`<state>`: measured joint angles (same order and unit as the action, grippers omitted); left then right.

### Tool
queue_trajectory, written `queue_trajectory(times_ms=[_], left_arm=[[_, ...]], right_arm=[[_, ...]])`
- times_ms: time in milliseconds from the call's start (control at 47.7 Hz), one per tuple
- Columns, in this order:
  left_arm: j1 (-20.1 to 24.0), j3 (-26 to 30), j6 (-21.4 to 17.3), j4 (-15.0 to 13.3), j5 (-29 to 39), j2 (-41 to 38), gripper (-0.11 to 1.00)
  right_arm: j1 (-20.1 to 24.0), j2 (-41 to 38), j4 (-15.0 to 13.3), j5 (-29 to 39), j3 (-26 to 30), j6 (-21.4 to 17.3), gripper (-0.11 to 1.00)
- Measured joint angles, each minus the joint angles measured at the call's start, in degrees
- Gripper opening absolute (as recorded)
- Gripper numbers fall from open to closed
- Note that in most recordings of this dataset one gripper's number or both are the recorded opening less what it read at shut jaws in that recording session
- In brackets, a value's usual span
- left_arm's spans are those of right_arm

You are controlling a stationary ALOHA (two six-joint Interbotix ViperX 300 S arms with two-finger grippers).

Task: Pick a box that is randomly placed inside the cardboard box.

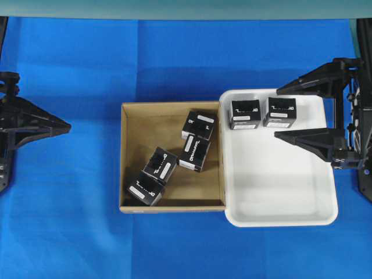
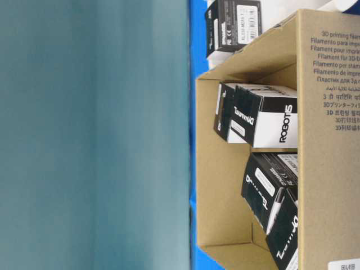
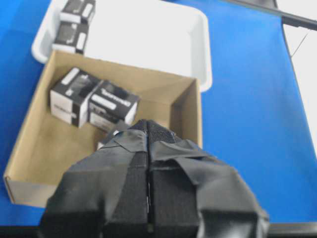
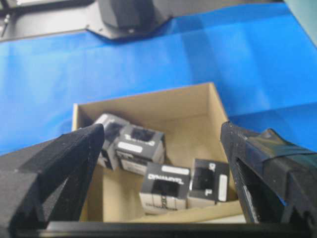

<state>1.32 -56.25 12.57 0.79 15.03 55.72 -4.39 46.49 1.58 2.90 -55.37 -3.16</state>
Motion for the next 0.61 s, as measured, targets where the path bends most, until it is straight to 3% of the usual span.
queue_trajectory(times_ms=[607], left_arm=[[-0.18, -0.88, -0.09, 0.00, -3.69, -0.26, -0.07]], right_arm=[[2.02, 3.08, 0.00, 1.58, -1.76, -0.35, 0.98]])
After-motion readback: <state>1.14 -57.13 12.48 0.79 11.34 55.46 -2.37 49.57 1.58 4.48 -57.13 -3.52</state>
